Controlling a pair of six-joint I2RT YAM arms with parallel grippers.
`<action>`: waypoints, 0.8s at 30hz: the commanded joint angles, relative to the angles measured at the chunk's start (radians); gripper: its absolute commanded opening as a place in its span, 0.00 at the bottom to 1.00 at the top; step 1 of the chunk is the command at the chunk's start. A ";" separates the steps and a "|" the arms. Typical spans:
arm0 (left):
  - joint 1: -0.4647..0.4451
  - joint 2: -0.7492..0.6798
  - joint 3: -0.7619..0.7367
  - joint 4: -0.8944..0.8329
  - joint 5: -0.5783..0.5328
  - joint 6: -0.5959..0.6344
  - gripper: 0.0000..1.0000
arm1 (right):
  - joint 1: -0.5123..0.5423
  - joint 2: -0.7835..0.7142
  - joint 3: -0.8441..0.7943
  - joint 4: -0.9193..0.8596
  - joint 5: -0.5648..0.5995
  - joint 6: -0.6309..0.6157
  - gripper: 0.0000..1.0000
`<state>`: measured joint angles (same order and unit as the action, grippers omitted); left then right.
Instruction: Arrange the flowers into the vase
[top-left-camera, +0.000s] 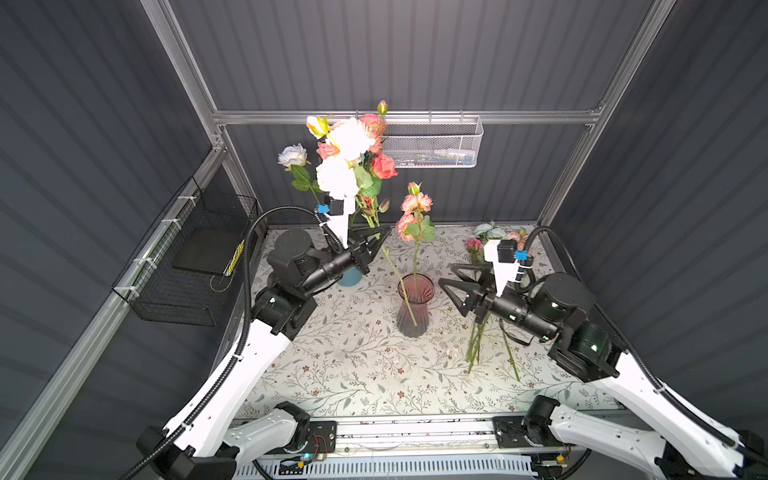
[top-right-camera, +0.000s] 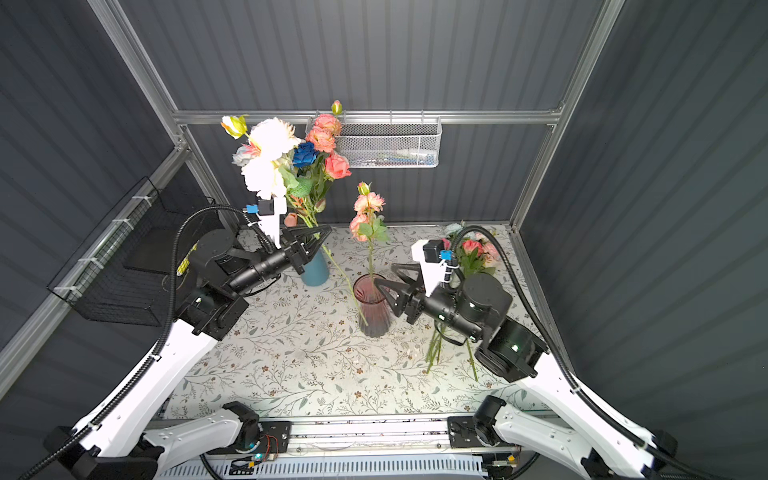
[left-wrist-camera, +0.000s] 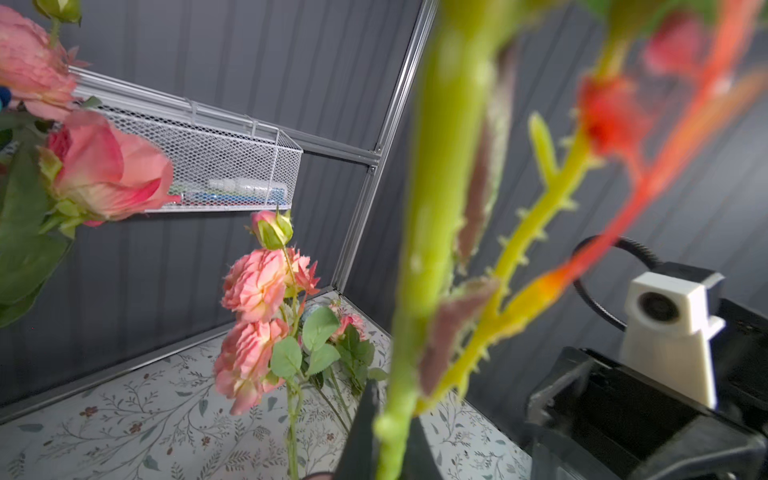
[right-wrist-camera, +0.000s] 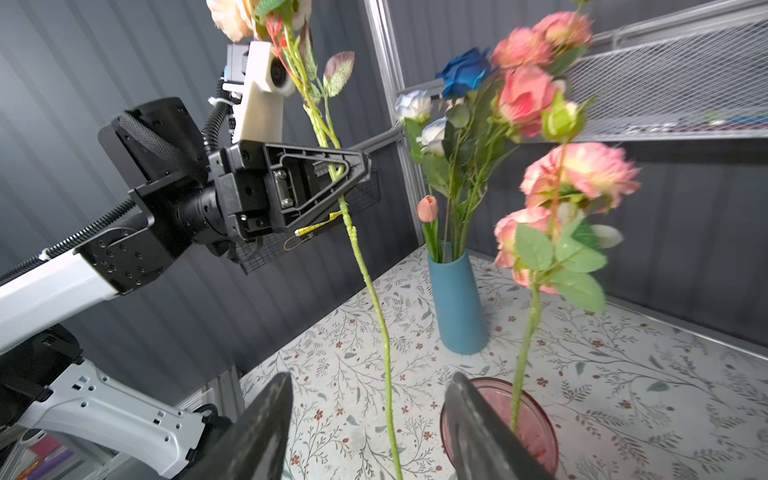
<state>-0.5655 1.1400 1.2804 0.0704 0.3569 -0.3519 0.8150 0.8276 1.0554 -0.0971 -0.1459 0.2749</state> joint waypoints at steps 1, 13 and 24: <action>-0.045 0.054 0.097 0.116 -0.161 0.135 0.00 | -0.011 -0.035 -0.015 -0.051 0.031 -0.010 0.60; -0.091 0.171 0.125 0.090 -0.268 0.283 0.00 | -0.021 -0.103 -0.046 -0.090 0.067 -0.031 0.60; -0.100 0.092 -0.154 0.087 -0.324 0.154 0.09 | -0.083 -0.067 -0.082 -0.087 0.107 0.034 0.61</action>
<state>-0.6605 1.2911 1.1362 0.1444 0.0689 -0.1539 0.7456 0.7521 0.9897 -0.1883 -0.0612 0.2806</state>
